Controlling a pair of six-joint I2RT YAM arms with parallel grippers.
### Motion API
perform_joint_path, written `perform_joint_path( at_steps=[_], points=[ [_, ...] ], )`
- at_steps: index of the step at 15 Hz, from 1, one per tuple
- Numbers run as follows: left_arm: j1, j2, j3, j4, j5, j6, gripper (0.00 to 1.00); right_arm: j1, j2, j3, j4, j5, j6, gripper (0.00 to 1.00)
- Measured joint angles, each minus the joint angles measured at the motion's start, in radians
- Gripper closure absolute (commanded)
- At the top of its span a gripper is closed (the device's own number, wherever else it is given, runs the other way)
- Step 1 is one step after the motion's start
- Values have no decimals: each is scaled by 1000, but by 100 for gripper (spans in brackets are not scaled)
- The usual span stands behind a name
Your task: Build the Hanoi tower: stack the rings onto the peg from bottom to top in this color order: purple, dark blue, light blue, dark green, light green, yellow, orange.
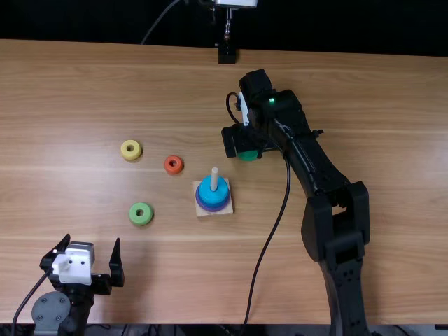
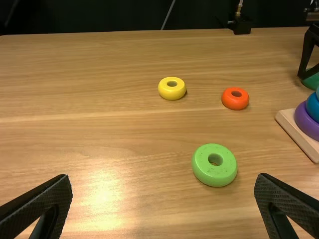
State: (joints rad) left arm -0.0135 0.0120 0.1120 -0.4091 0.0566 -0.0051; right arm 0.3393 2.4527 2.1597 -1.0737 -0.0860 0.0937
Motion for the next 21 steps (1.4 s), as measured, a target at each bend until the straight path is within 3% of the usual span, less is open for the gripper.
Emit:
perform_joint_path(
  at_steps=[2, 3, 6, 8, 9, 12, 14, 21],
  points=[
    [0, 0, 0, 0, 0, 0, 0, 0, 10, 0, 2, 1, 0, 0],
    [0, 0, 0, 0, 0, -1, 0, 0, 16, 0, 4, 10, 0, 0],
    [0, 0, 0, 0, 0, 0, 0, 0, 23, 0, 8, 97, -1, 0],
    [0, 0, 0, 0, 0, 0, 0, 0, 23, 0, 9, 122, -2, 0],
    [0, 0, 0, 0, 0, 0, 0, 0, 23, 0, 9, 130, -2, 5],
    [0, 0, 0, 0, 0, 0, 0, 0, 23, 0, -2, 133, 0, 73],
    [0, 0, 0, 0, 0, 0, 0, 0, 23, 0, -3, 135, 3, 98],
    [0, 0, 0, 0, -1, 0, 0, 0, 23, 0, -4, 135, 0, 100]
  ],
)
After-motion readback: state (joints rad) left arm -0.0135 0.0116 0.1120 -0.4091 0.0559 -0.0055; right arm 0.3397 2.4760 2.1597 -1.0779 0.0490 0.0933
